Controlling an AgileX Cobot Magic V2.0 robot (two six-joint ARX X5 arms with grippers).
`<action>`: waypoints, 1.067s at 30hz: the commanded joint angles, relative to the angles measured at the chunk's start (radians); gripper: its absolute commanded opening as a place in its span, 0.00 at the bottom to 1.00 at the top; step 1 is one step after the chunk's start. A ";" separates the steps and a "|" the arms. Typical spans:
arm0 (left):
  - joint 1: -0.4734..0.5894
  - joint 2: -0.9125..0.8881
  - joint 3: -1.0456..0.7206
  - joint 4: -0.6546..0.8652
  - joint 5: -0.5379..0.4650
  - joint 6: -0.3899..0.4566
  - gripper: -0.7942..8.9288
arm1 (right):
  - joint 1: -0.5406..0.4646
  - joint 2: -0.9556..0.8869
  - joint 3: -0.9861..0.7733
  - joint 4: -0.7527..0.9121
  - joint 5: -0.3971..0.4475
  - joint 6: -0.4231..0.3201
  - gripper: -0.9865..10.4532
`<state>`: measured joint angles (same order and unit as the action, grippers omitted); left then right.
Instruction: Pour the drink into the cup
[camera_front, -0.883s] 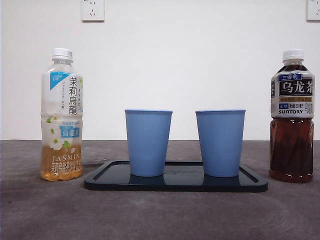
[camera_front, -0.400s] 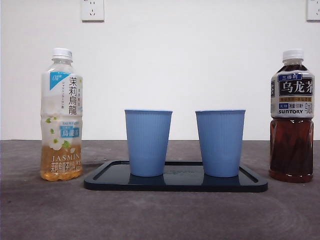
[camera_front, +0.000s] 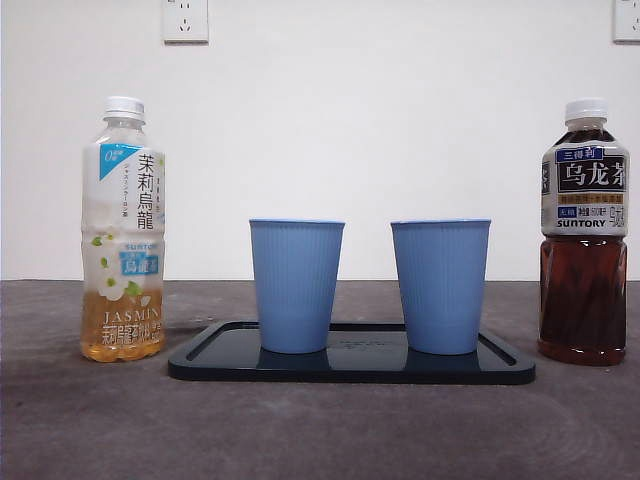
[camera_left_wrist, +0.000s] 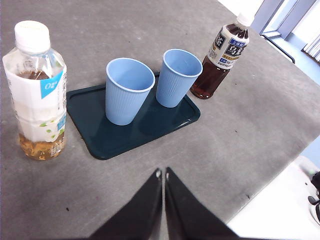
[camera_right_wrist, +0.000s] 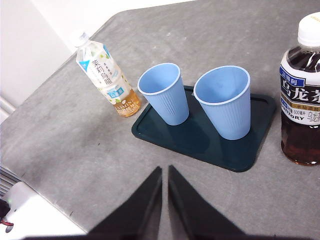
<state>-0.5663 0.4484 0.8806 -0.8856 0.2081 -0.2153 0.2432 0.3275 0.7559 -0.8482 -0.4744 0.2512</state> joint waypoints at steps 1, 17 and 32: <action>-0.005 0.002 0.014 0.012 -0.002 0.016 0.09 | 0.005 0.002 0.011 0.011 0.001 0.003 0.10; 0.327 -0.152 -0.188 0.168 -0.002 0.045 0.09 | 0.005 0.002 0.011 0.011 0.001 0.003 0.10; 0.457 -0.445 -0.789 0.632 -0.045 0.145 0.09 | 0.005 0.002 0.011 0.011 0.001 0.003 0.10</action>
<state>-0.1131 0.0036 0.1005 -0.2787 0.1802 -0.0937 0.2432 0.3275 0.7559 -0.8482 -0.4721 0.2516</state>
